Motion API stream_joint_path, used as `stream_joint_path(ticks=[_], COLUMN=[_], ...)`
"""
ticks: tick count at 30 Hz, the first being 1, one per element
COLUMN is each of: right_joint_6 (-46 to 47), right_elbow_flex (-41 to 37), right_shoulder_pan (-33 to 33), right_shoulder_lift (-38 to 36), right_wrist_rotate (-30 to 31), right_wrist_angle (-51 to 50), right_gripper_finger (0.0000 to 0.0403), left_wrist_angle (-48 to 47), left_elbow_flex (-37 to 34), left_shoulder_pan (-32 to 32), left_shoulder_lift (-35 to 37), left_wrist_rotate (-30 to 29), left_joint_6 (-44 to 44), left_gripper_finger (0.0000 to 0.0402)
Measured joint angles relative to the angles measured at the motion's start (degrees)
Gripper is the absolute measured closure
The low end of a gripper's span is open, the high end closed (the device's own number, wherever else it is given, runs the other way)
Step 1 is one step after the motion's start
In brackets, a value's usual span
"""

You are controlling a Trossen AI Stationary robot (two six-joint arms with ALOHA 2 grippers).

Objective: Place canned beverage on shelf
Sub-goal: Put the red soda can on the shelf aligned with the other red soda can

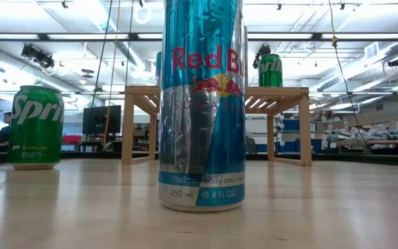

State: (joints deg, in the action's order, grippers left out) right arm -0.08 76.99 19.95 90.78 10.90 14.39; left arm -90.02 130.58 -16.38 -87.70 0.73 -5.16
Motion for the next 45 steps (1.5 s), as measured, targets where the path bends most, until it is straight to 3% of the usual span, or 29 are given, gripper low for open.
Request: stream_joint_path(ticks=[9,16,22,28,34,45], right_joint_6=[-0.08,-4.49,-6.26,-6.92,-10.43,-10.28], right_elbow_flex=[0.07,-0.06,0.05,1.65,6.02,10.06], right_shoulder_pan=[-0.05,0.5,-0.82,-3.36,-1.92,-5.75], right_shoulder_lift=[0.96,7.12,12.35,18.27,22.81,29.0], right_wrist_rotate=[-2.7,18.99,34.17,43.81,61.87,72.82], right_wrist_angle=[1.28,5.14,12.62,15.37,17.26,24.48], right_gripper_finger=[0.0015,0.0015,0.0015,0.0015,0.0015,0.0015], left_wrist_angle=[0.01,-0.02,0.0,0.0,0.0,0.0], left_elbow_flex=[0.0,-0.02,-0.02,-0.02,-0.07,-0.09], left_shoulder_pan=[0.0,-0.21,-0.22,-0.22,-0.22,-0.22], left_shoulder_lift=[0.92,1.99,1.99,1.99,2.55,2.43], left_wrist_rotate=[-0.02,-0.04,-0.06,-0.07,-0.09,-0.1], left_joint_6=[-1.16,-3.43,-3.36,-3.15,-3.09,-3.07], left_gripper_finger=[0.0028,0.0028,0.0028,0.0028,0.0028,0.0028])
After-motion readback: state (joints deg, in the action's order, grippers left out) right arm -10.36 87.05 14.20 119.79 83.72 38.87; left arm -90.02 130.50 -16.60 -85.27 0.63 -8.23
